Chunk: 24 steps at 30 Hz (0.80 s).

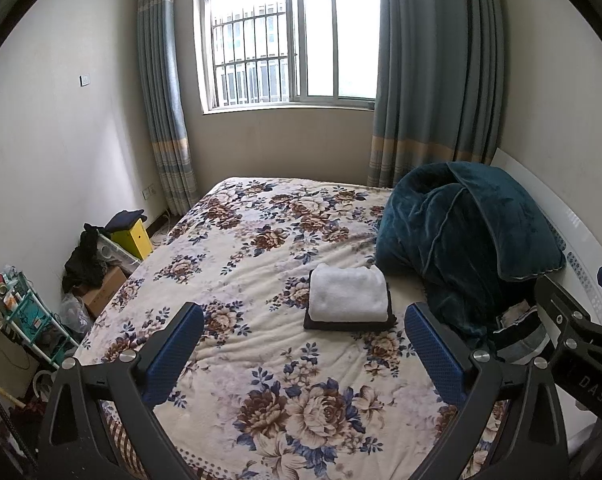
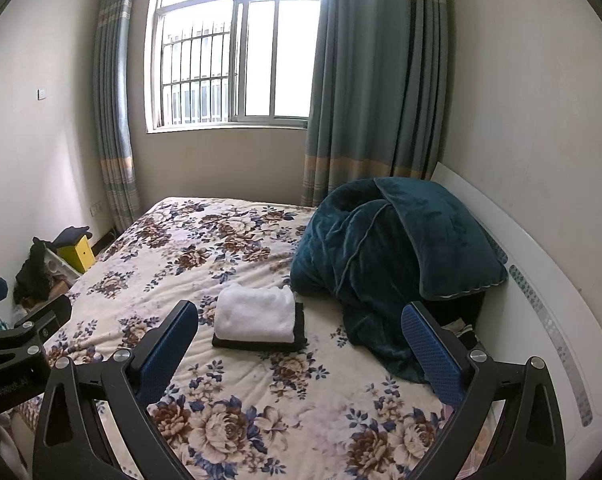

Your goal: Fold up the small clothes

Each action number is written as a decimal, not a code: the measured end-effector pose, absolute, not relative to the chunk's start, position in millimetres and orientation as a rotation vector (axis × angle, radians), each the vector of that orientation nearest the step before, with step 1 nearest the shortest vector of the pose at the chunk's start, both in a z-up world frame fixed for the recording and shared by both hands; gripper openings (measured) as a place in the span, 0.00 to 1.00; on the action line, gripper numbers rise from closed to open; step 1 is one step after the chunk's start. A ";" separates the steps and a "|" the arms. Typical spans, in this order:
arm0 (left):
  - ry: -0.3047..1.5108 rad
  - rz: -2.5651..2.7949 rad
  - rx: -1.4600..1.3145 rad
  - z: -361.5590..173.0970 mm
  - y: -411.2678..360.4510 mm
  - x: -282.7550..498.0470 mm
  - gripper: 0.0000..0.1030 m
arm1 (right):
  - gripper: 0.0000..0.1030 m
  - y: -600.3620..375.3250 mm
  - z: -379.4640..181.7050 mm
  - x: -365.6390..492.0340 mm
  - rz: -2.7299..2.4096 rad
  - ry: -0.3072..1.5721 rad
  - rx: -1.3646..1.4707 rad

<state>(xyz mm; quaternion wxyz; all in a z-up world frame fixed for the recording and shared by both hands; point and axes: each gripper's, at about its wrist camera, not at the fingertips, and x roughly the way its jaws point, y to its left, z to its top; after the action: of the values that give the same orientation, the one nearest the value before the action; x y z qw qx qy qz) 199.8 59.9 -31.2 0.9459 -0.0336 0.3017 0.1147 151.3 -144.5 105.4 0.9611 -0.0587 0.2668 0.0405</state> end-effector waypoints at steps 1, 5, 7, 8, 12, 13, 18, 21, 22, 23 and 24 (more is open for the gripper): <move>0.614 0.232 -0.069 -30.4 59.5 199.7 1.00 | 1.00 -144.1 105.3 151.9 0.084 0.540 -0.116; 0.610 0.235 -0.071 -29.5 59.6 196.8 1.00 | 1.00 -144.5 105.4 151.4 0.084 0.541 -0.116; 0.610 0.236 -0.072 -29.2 59.5 194.9 1.00 | 1.00 -144.8 105.2 150.5 0.083 0.541 -0.116; 0.610 0.236 -0.072 -29.5 59.7 194.2 1.00 | 1.00 -144.3 105.1 151.3 0.082 0.541 -0.115; 0.610 0.238 -0.072 -29.6 60.0 194.4 1.00 | 1.00 -144.6 105.2 151.0 0.084 0.539 -0.115; 0.609 0.237 -0.074 -28.7 60.0 193.7 1.00 | 1.00 -144.0 105.0 151.8 0.085 0.539 -0.115; 0.605 0.242 -0.072 -28.0 59.4 193.0 1.00 | 1.00 -144.3 104.6 150.9 0.085 0.539 -0.116; 0.606 0.243 -0.073 -27.8 59.0 192.2 1.00 | 1.00 -144.9 105.1 149.8 0.085 0.538 -0.117; 0.606 0.243 -0.071 -27.8 58.6 192.9 1.00 | 1.00 -145.4 105.0 149.0 0.084 0.539 -0.115; 0.609 0.243 -0.070 -27.8 58.1 193.2 1.00 | 1.00 -144.9 105.0 149.6 0.086 0.539 -0.115; 0.610 0.243 -0.072 -27.8 58.5 192.7 1.00 | 1.00 -145.2 105.0 148.8 0.084 0.538 -0.115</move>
<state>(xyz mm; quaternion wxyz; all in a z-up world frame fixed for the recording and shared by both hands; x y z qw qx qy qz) 192.7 58.5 -27.8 0.9460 -0.0355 0.2995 0.1191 148.8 -145.2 105.0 0.9615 -0.0568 0.2656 0.0416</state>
